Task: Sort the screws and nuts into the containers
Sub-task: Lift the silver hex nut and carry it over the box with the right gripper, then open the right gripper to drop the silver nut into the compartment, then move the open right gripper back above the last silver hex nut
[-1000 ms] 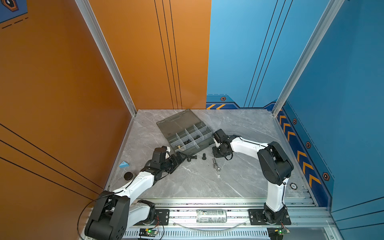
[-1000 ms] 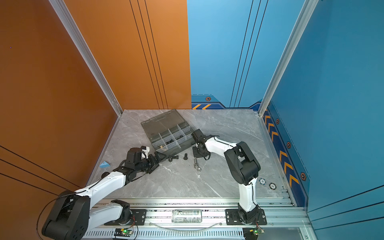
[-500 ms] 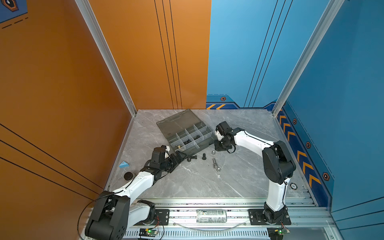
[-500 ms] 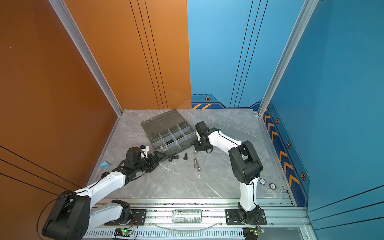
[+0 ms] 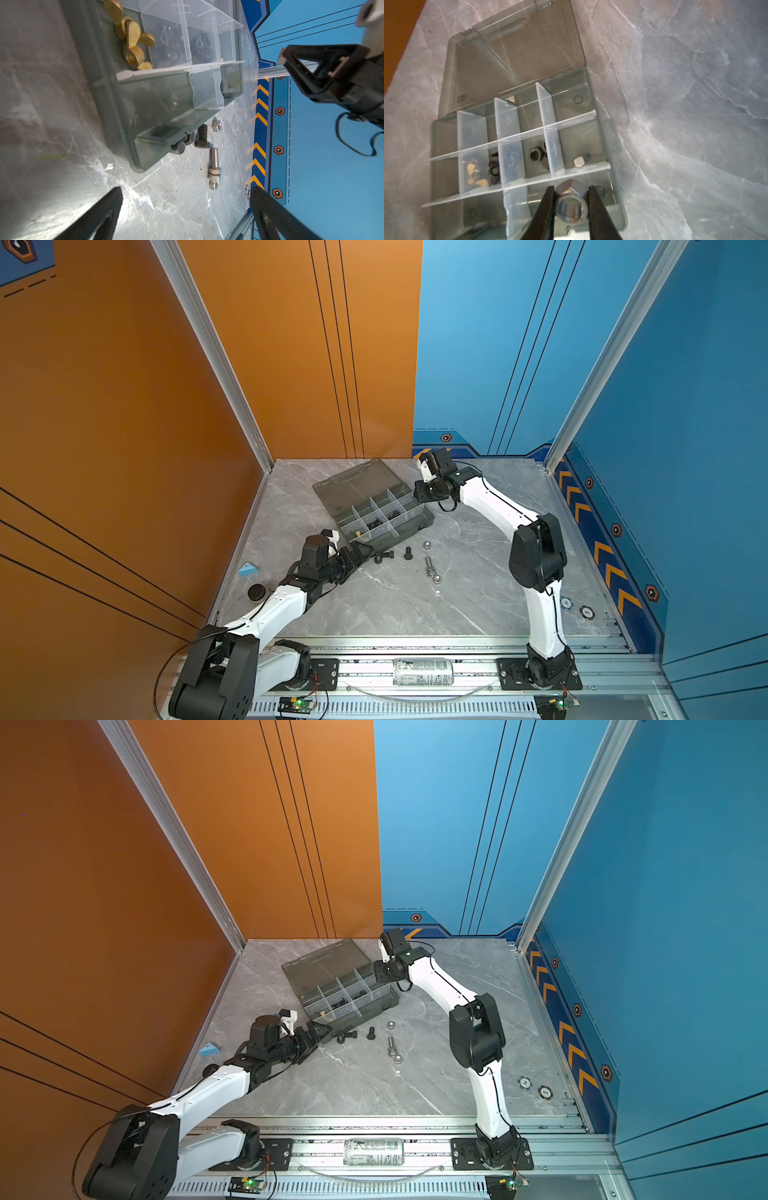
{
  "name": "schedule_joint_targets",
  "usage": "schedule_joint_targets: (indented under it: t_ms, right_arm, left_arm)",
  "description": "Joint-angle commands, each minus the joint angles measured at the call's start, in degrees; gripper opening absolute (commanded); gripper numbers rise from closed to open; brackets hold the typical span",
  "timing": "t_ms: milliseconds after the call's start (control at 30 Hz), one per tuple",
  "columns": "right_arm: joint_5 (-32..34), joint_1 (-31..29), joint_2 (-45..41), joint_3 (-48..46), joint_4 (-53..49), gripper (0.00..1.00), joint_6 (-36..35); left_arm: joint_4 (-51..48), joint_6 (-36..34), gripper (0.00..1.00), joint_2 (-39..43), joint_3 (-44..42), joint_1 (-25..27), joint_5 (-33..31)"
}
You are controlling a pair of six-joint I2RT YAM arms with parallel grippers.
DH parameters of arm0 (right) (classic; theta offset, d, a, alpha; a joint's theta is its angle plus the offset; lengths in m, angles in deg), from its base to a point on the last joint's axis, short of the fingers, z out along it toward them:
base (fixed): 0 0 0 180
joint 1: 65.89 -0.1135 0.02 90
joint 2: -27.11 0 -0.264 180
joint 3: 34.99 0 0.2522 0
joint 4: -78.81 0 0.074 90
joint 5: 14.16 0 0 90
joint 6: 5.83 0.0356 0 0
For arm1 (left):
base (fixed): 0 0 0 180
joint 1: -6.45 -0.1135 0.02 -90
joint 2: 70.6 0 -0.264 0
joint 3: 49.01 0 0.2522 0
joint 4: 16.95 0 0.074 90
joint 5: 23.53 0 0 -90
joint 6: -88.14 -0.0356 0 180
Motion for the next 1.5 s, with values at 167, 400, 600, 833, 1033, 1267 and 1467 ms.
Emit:
schedule_joint_targets:
  t_ms: [167, 400, 600, 833, 1033, 1267, 1467]
  right_arm:
    - [1.5, -0.1, 8.4, 8.2, 0.7, 0.05, -1.1]
    - [-0.5, -0.1, 11.2, 10.0, -1.1, 0.11, -1.9]
    - [-0.6, -0.8, 11.6, 10.1, -2.7, 0.38, -4.0]
    - [-1.2, -1.0, 8.9, 9.5, -3.6, 0.47, -5.3]
    - [-1.5, -1.3, 1.4, 4.0, -4.6, 0.49, -6.4]
    - [-2.6, -1.6, -5.5, -5.4, -7.8, 0.5, -6.0]
    - [-0.6, -2.7, -11.6, -15.4, -7.3, 0.5, -5.3]
  left_arm:
    - [0.0, 0.1, 0.98, 2.3, -1.3, 0.1, 1.1]
    - [-3.9, -0.5, 0.98, 4.5, -0.9, 0.0, 0.2]
    - [-4.1, -0.4, 0.98, 4.1, -0.5, -0.1, -0.1]
    - [-4.4, -0.4, 0.98, 3.1, 0.2, 0.1, 0.2]
    - [-4.4, -0.5, 0.98, 3.4, -0.1, 0.1, 0.0]
    - [-4.3, -0.6, 0.98, 2.6, 0.4, 0.1, 0.4]
    - [-3.0, -0.6, 0.98, 0.7, 0.6, 0.1, 1.2]
